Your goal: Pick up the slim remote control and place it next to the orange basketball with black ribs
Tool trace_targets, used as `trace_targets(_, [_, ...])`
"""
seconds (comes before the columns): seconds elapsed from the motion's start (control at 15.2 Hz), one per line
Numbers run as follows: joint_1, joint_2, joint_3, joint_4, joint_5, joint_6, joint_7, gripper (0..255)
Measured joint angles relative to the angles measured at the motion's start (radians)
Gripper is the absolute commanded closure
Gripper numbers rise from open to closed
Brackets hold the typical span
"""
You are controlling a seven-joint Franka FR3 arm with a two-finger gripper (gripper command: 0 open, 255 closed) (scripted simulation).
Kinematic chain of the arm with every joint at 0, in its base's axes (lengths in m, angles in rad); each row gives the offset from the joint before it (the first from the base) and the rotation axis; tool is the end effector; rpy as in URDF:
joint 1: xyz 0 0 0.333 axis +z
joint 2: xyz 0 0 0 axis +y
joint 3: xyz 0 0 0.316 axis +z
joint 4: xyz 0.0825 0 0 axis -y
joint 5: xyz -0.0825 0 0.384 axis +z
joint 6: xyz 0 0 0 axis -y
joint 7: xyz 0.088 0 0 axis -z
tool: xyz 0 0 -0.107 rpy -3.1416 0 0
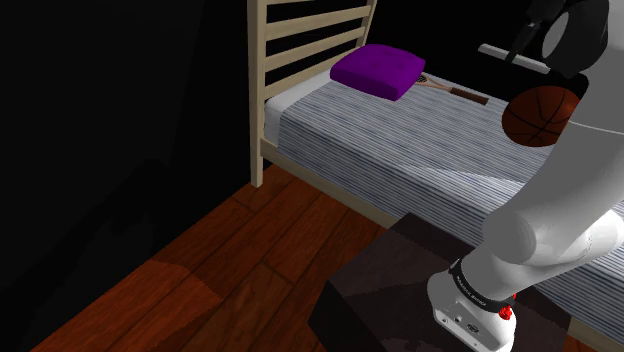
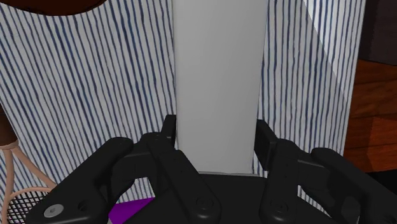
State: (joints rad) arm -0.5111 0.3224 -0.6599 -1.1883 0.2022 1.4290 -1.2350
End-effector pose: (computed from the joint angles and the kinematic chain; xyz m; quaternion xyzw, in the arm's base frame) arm 0.3303 -0.5278 0.6304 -0.9983 -0.0572 0.0014 0.0101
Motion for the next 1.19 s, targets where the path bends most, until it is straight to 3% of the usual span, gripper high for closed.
trace_targets(1.19, [0.054, -0.063, 0.002, -0.319, -0.038, 0.263, -0.004, 255])
